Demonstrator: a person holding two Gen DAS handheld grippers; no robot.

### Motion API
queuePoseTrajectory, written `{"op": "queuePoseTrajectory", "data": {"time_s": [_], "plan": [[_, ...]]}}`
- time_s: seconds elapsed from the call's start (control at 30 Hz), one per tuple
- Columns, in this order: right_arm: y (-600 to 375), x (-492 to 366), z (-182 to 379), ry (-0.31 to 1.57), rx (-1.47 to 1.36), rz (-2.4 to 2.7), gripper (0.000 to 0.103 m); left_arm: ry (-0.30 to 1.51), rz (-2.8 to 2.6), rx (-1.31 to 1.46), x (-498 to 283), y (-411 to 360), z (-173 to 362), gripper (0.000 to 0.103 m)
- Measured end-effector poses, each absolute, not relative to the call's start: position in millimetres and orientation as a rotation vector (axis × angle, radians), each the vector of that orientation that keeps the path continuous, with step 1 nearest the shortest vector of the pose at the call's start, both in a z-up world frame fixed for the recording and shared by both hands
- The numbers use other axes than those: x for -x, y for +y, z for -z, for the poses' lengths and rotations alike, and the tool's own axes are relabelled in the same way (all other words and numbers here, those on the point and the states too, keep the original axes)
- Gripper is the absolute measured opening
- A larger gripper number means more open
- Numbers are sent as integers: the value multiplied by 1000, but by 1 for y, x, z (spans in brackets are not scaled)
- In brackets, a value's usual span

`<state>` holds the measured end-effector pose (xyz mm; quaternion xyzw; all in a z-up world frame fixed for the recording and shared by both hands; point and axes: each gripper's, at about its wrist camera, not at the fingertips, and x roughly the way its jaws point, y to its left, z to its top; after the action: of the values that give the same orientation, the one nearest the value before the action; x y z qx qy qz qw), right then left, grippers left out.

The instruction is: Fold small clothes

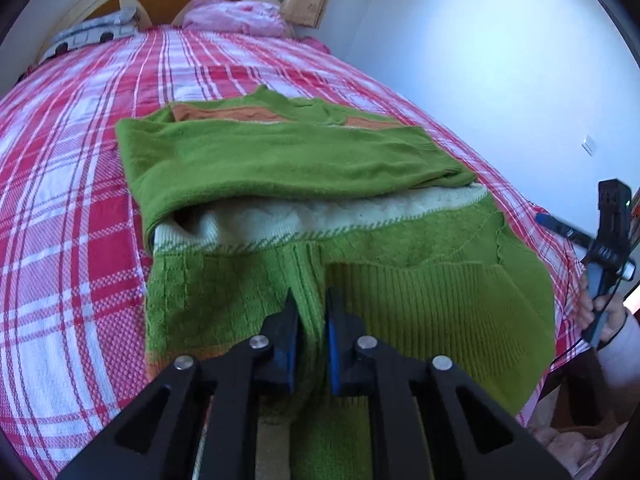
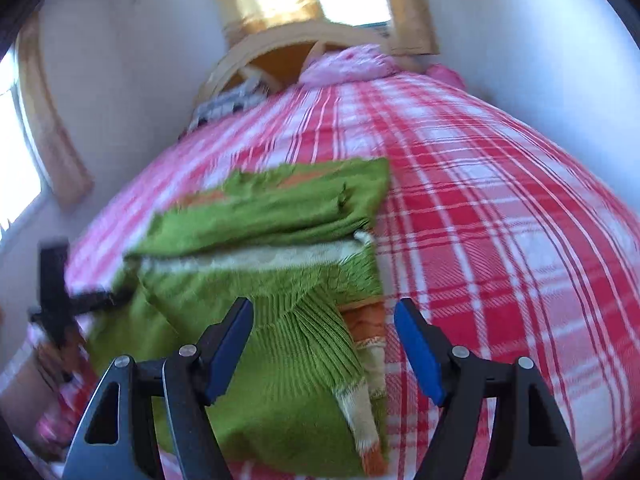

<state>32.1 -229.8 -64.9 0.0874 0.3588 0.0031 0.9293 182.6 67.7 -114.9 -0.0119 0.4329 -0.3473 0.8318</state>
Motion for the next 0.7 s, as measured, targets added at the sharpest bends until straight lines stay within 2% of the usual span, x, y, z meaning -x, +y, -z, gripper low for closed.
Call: {"op": "queuePoseTrajectory", "data": {"time_s": [0.07,0.1,0.17,0.2,0.23,0.27,0.3,0.37,0.4,0.43,0.47,0.5,0.53,0.57,0.7], "plan": [[-220,-47,75,773,-119,-38,74,934,747,12,-187,64,114,18],[-216,-53,80,793,-92,-50,74,939,757,10,-188,63,114,24],[-209,-64,92,837,-46,-90,74,956,794,25,-190,62,114,42],[-205,-68,99,868,-27,-116,74,966,822,45,-191,60,114,57],[-201,-70,105,895,-1,-130,74,967,845,61,-191,57,114,66],[-194,-69,109,906,59,-126,74,958,844,48,-188,53,113,68],[-186,-65,109,890,116,-123,73,942,833,19,-184,50,113,68],[-180,-59,107,890,158,-131,62,874,805,-116,-169,36,115,63],[-180,-57,107,897,158,-138,58,856,803,-148,-165,33,116,56],[-180,-54,107,900,165,-144,48,840,808,-169,-160,31,116,47],[-180,-50,107,900,186,-136,33,840,817,-153,-160,32,115,40],[-181,-49,106,905,189,-133,27,846,817,-133,-161,37,114,24],[-183,-48,103,910,173,-123,16,867,825,-82,-164,43,113,19],[-187,-48,99,909,145,-111,9,875,826,-53,-166,48,113,18],[-224,-48,68,771,-101,-29,8,832,782,48,-167,75,102,16]]}}
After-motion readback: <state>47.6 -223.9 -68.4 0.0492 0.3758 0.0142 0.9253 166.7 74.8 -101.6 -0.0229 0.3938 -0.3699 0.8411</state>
